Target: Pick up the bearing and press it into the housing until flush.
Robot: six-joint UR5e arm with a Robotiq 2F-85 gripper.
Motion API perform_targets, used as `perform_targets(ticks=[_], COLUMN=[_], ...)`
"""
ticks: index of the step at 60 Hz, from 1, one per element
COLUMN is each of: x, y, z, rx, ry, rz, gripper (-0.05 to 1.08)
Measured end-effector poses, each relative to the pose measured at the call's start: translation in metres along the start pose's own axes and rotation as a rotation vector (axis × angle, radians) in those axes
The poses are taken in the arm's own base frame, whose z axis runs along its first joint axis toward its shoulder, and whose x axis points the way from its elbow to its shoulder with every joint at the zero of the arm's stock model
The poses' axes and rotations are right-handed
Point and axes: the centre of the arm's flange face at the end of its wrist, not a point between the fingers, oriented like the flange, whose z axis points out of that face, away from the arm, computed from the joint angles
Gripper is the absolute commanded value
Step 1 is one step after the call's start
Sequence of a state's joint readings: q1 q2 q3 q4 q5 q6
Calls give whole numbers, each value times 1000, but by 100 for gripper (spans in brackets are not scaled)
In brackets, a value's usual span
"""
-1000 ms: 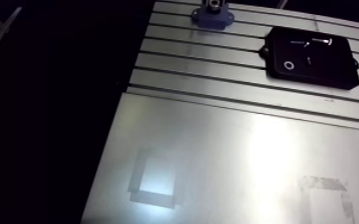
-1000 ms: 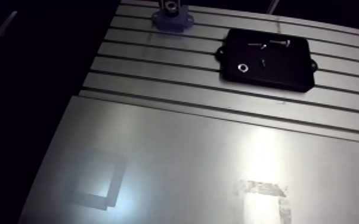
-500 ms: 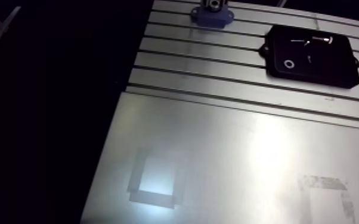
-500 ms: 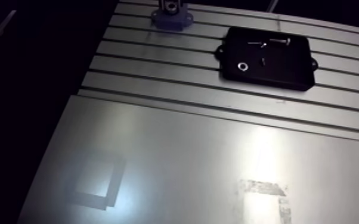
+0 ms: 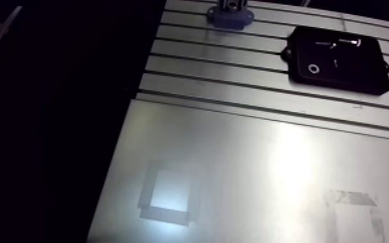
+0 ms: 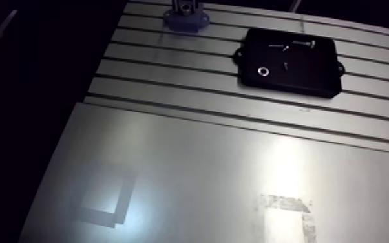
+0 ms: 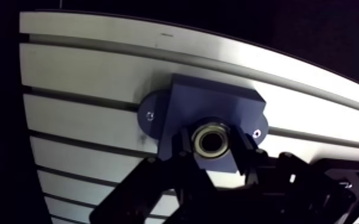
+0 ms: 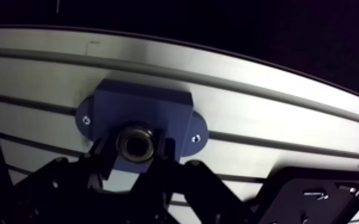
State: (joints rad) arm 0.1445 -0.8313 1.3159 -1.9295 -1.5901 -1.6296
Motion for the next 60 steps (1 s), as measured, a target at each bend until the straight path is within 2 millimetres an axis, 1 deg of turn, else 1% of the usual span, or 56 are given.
perform_targets(ticks=[24,27,28,29,30,31,32,34,46,60], x=[0,0,0,0,0,0,0,0,0,-2], y=[-1,-1,-1,-1,-1,-1,-1,-1,-2,-1], z=[0,0,0,0,0,0,-1,-1,-5,-18], rx=[0,0,0,0,0,-1,-1,-1,-1,0], ry=[0,0,1,1,1,1,2,3,8,23], rz=[-2,-2,-2,-2,-2,-2,-2,-2,-4,-2], gripper=[66,64,48,48,18,18,3,1,0,0])
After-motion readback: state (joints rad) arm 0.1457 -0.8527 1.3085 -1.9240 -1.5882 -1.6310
